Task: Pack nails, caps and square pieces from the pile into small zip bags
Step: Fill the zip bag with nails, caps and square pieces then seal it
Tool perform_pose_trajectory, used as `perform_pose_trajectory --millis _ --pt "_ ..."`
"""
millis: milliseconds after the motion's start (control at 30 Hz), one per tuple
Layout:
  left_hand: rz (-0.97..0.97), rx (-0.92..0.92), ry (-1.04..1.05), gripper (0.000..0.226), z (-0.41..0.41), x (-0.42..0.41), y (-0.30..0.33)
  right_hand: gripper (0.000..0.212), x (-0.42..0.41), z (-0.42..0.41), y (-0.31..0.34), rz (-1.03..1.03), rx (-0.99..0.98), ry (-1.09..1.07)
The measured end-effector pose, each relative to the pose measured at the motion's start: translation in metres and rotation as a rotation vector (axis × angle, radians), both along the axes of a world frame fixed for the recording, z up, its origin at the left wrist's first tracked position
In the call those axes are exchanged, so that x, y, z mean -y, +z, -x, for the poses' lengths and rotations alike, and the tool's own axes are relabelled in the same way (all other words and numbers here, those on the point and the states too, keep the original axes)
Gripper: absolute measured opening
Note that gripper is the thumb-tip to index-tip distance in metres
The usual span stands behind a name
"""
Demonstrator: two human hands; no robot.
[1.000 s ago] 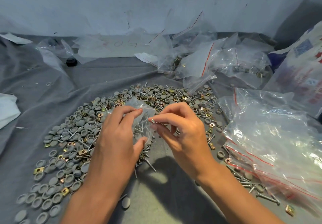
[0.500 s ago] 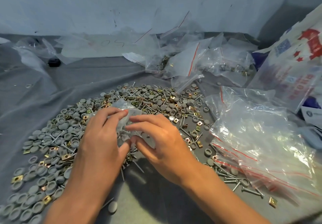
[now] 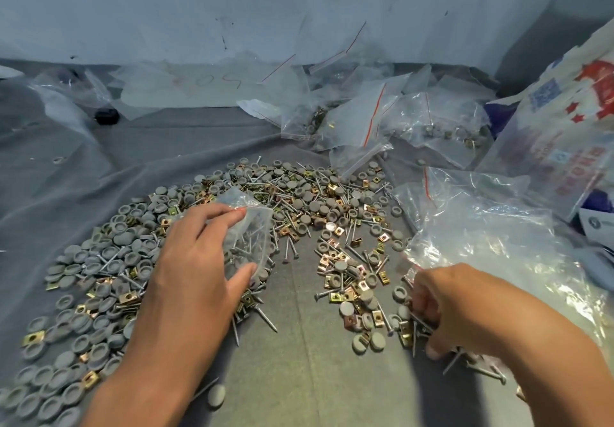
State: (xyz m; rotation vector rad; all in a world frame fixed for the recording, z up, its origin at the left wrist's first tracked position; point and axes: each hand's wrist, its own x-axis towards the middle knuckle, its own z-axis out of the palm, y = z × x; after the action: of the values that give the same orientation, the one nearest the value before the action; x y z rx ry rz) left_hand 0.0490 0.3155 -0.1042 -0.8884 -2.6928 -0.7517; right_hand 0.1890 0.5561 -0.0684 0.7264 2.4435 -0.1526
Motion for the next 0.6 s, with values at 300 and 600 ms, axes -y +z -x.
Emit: perform_pose_trajectory --millis 300,600 --pt "0.000 -0.005 -0.002 0.077 0.001 0.000 0.000 0.037 0.007 0.000 -0.015 -0.068 -0.097 0.037" --pt "0.015 -0.025 -0.003 0.077 0.002 -0.001 -0.004 0.036 0.008 0.005 -0.017 0.070 -0.230 -0.005"
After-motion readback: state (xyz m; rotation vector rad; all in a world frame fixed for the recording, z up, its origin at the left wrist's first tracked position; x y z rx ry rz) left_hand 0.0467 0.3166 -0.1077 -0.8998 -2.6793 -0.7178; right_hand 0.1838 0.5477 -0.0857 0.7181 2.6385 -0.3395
